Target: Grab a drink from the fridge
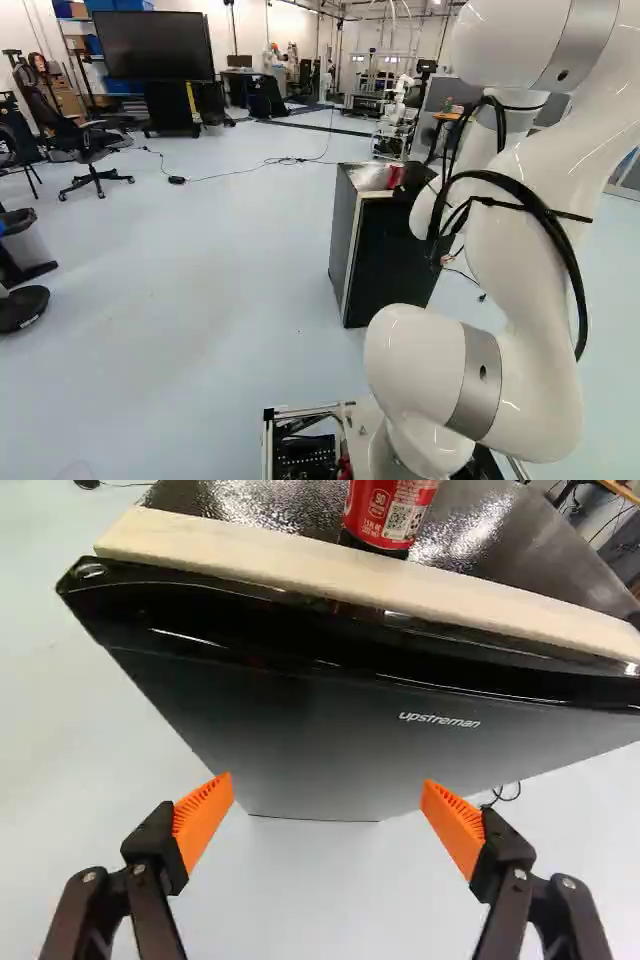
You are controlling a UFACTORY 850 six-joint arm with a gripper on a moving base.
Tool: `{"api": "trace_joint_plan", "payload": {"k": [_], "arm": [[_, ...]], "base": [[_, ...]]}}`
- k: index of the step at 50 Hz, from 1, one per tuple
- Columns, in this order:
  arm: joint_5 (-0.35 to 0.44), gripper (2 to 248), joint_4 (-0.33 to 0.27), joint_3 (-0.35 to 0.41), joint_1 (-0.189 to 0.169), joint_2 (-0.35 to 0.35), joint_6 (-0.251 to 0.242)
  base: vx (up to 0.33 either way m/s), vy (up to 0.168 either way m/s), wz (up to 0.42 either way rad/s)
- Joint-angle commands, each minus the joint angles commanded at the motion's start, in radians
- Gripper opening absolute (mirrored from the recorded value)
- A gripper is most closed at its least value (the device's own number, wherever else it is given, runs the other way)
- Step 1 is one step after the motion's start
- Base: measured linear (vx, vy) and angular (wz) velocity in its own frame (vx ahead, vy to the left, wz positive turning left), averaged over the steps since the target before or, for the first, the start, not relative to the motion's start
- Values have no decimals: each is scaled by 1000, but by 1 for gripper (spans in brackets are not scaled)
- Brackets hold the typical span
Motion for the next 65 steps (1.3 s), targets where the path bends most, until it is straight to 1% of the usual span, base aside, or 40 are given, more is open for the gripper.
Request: {"api": "trace_joint_plan", "payload": {"k": [25,65], "arm": [[0,247,0,-18,14,-14,0],[0,247,0,-71,44,-53,0]], "base": [[0,0,0],[0,0,0]]}}
